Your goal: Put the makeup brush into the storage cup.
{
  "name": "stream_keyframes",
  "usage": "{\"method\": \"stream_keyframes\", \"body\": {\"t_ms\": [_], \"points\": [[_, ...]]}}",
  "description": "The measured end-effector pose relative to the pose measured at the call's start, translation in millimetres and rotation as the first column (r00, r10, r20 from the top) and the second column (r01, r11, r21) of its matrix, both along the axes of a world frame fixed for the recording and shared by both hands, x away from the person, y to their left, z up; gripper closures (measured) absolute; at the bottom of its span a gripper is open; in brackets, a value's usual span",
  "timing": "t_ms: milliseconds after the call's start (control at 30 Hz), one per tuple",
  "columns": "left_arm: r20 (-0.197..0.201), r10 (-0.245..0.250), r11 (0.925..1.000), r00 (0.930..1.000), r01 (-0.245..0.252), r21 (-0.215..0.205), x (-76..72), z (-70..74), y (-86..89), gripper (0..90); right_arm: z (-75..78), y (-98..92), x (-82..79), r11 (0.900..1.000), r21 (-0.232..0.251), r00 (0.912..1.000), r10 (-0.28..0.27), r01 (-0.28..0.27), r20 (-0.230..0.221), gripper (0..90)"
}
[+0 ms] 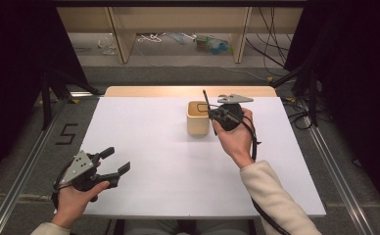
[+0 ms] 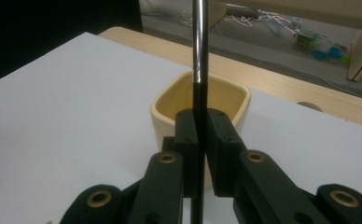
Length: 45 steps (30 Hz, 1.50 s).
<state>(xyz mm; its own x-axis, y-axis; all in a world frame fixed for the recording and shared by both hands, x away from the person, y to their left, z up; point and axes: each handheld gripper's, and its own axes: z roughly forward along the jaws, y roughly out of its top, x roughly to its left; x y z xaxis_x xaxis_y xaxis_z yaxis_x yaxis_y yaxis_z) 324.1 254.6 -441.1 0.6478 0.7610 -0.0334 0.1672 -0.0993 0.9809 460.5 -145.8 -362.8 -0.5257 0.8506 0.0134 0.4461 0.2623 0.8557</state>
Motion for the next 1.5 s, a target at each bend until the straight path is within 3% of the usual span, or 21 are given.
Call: {"method": "stream_keyframes", "body": {"t_ms": [333,900,967,1300,1500], "points": [[-0.002,0.001,1.0,1.0,-0.001,-0.001,-0.1,-0.2,0.0,20.6,1.2,3.5,0.7,1.0,0.014,1.0,-0.002,0.002,-0.003,84.3],[0.0,0.0,1.0,1.0,0.0,0.003,-0.3,-0.1,0.3,20.7,1.9,6.3,4.8,1.0,0.007,0.9996,-0.006,0.006,0.028,84.3],[0.002,0.002,1.0,1.0,-0.002,0.004,-0.3,0.0,0.6,20.8,3.3,6.0,4.2,1.0,0.016,0.9999,-0.005,0.005,0.012,84.3],[0.001,0.004,1.0,1.0,-0.004,0.002,-1.2,0.3,0.6,20.8,4.6,6.0,8.8,1.0,0.026,0.9993,-0.006,0.005,0.037,84.3],[0.001,0.003,1.0,1.0,-0.003,0.0,-1.1,0.0,0.9,20.8,5.9,6.6,10.0,1.0,0.027,0.9996,-0.001,0.0,0.027,84.2]]}}
